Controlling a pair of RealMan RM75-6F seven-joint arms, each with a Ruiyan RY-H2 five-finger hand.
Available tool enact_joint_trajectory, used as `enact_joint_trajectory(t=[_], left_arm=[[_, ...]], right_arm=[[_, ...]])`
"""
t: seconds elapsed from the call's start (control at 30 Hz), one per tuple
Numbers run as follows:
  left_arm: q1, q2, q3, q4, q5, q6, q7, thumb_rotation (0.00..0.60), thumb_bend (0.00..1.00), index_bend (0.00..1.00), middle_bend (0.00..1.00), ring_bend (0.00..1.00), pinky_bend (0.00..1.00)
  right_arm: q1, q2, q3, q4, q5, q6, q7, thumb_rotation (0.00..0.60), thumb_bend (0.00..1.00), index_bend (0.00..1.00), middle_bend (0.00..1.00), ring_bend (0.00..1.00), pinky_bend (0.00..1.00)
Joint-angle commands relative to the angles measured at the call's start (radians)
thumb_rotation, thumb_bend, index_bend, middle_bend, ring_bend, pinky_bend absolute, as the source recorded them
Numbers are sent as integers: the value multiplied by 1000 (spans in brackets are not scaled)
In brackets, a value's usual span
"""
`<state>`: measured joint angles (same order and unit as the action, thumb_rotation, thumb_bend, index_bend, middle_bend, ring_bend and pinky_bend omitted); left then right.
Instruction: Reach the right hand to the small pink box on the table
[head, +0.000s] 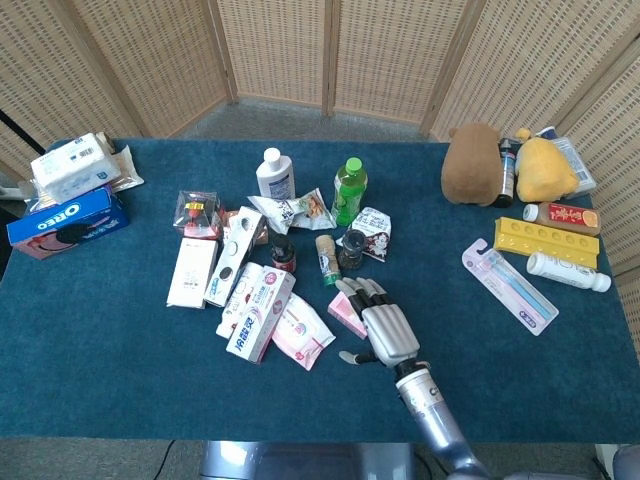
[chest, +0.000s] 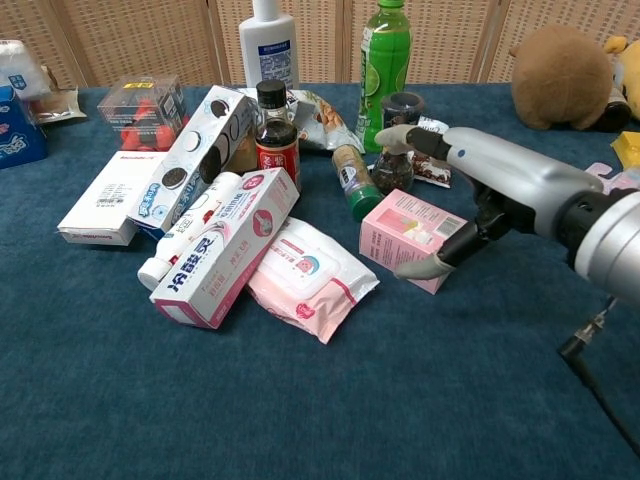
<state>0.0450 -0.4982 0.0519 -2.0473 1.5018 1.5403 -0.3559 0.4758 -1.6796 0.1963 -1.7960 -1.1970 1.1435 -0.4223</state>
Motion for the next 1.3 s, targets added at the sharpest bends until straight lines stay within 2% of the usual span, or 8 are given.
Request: enact_joint_trajectory(t=[0.03,0.8,0.87,0.93,1.0,1.1,1.2,1.3], left_arm=[[0,-1,-2,2,-8,-2,-2,600,0,0,0,0,0],[-5,-9,-8,3,-16,-24,15,600,0,0,0,0,0],[-6,-9,-8,3,-15,-27,14,600,0,0,0,0,0],[-6,-8,-8,3,-15,-27,12,600,0,0,0,0,0],[-5,-8,-9,4,-15,-25,9,600,0,0,0,0,0],[-4,-8,-10,5,-18,-24,10,600,0,0,0,0,0],[-3,-8,-9,2,-12,-25,11,600,0,0,0,0,0],[2,-3,-8,2,-5,-14,-2,600,0,0,0,0,0]], right_arm=[[22,-39,22,54,39,-10,4,600,0,0,0,0,0],[60,-118,19,259,97,-34,99,600,0,0,0,0,0],[60,-119,16,271,89,-44,130,600,0,0,0,0,105],[58,-119,13,281,76,-46,157,600,0,1,19,10,328],[54,-127,10,301,43,-27,186,600,0,151,275,235,603],[46,-141,9,324,1,9,227,600,0,465,664,645,888],[37,-146,6,343,-27,35,249,600,0,569,778,770,971],[29,-136,3,339,-39,46,265,600,0,581,788,778,977]])
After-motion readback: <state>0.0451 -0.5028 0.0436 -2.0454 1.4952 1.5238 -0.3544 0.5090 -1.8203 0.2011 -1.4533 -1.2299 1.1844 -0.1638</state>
